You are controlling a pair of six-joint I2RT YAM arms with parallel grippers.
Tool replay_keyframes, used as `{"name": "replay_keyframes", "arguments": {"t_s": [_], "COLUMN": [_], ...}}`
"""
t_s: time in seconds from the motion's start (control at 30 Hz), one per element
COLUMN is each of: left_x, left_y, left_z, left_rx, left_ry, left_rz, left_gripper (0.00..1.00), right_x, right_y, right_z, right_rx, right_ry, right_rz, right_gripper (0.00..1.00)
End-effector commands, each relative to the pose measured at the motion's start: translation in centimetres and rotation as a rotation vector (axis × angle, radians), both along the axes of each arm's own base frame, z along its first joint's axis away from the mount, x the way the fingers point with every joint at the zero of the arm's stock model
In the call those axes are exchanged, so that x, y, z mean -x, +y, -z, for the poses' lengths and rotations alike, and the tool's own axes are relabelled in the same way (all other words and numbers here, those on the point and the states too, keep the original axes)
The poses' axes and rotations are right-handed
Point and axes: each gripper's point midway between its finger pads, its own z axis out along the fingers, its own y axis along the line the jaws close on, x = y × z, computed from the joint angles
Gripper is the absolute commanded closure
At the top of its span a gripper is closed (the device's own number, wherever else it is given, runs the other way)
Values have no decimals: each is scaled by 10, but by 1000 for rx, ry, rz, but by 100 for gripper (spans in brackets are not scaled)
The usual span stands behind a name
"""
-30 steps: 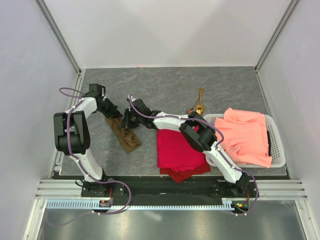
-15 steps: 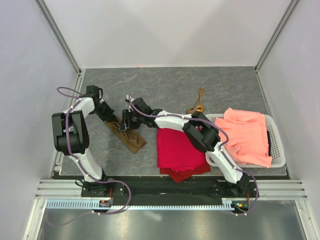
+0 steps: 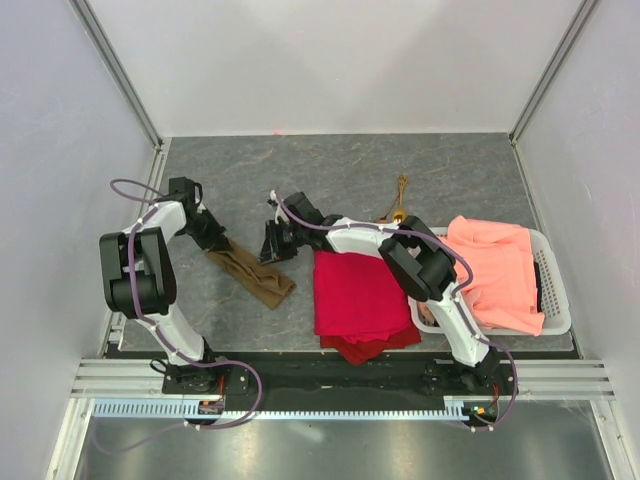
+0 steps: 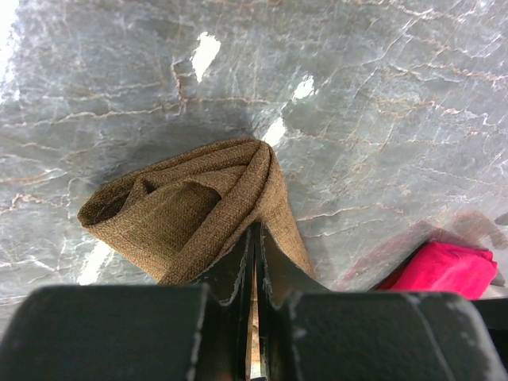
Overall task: Fold the napkin into a case and place the utensils inside
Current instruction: Smooth out the smaller rectangle-folded napkin at the center of the board.
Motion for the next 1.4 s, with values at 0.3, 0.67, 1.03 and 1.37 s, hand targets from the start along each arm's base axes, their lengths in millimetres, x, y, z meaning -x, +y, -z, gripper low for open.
{"name": "replay_keyframes", "arguments": {"t_s": [0.3,0.67,1.03,1.37], "left_x": [-2,10,25,23], "left_y": [0,-11,18,30], "left_z": [-37,-31,-2,5], "left_rx": [-11,54,-29,-75], "left_ry": [-138,-134,-30,-9], "left_rz": [72,91,29,27], "left_gripper": [92,91,92,93], "right_x": [46,54,87,85], "right_y": [-28,-16,-31,-32], "right_z": [-14,-29,-2,-11], "right_rx": [-41,-53,-39,-15], "right_ry": [-12,-18,26,-10], "right_rz": [-38,-78,-81,-93], "right_gripper": [81,79,79,80]}}
